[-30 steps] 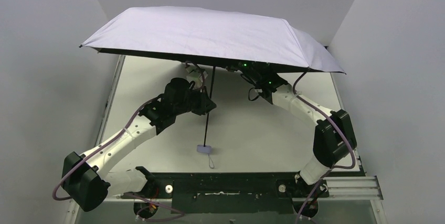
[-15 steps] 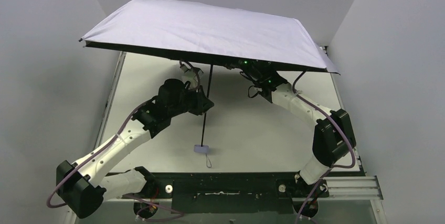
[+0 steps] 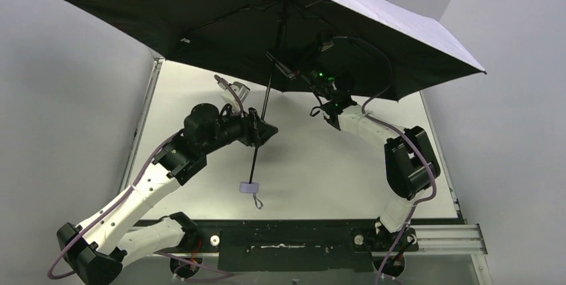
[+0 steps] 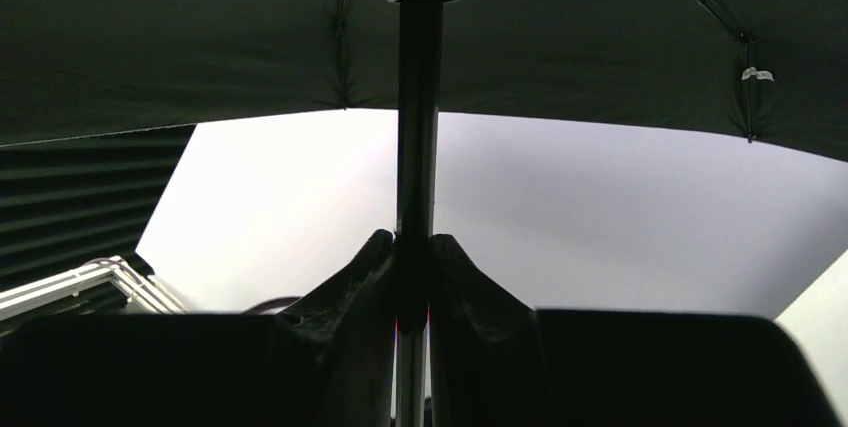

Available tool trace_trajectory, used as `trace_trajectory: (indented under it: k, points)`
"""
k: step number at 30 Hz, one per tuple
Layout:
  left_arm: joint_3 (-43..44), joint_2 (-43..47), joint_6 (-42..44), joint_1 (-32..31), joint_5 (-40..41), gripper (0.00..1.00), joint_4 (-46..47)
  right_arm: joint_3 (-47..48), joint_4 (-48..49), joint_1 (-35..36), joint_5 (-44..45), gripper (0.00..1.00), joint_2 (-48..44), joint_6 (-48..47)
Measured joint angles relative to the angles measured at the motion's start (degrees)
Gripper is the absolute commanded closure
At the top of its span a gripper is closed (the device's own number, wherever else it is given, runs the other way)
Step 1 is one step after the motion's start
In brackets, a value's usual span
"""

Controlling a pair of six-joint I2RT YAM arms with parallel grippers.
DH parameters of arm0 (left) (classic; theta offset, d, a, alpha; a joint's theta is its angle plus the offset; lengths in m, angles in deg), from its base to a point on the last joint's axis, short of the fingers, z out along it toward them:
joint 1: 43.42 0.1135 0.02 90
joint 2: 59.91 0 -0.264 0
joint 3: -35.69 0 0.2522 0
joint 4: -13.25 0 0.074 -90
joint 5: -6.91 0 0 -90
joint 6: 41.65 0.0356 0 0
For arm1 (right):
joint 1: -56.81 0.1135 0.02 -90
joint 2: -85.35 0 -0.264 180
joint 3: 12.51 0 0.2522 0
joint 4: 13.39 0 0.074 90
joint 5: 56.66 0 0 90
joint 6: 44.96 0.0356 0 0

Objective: Put away the umbrella

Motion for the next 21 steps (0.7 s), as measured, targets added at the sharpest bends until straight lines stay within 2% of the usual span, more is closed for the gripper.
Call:
trace_trajectory:
  k: [4,5,9,12,13,16,19,21]
  points:
    - [-0.11,-0.04,-1.7,0.15,-0.31,0.5,3.96,-3.04,3.32,-0.09,0.0,1.0,0.31,2.64]
    - [-0.13,-0.13,-2.23,0.42,-0.63,0.54,5.46,-3.52,4.28,-0.15,-0.28,1.0,0.31,3.02]
    - [-0.13,-1.03,-4.66,1.4,-1.86,0.81,11.32,-5.07,7.69,-0.42,-0.85,1.0,0.31,4.79]
    - [-0.11,-2.64,-5.6,1.57,-3.98,0.97,13.79,-6.1,8.96,-0.7,-1.03,1.0,0.28,5.42]
    - [-0.11,-3.23,-6.21,1.62,-4.04,1.0,13.75,-6.56,9.4,-0.79,-1.05,0.98,0.31,5.44]
    - [-0.11,-5.2,-7.65,2.34,-3.85,1.0,13.51,-8.15,11.41,-2.05,-1.36,0.9,0.15,4.79]
    - [-0.09,-6.16,-7.72,2.23,-3.93,1.0,13.18,-10.34,10.64,-3.3,-1.9,0.71,-0.85,3.32]
    - [0.02,-6.36,-7.19,2.12,-3.76,1.0,11.8,-12.09,8.07,-3.91,-2.93,0.63,-2.69,1.92]
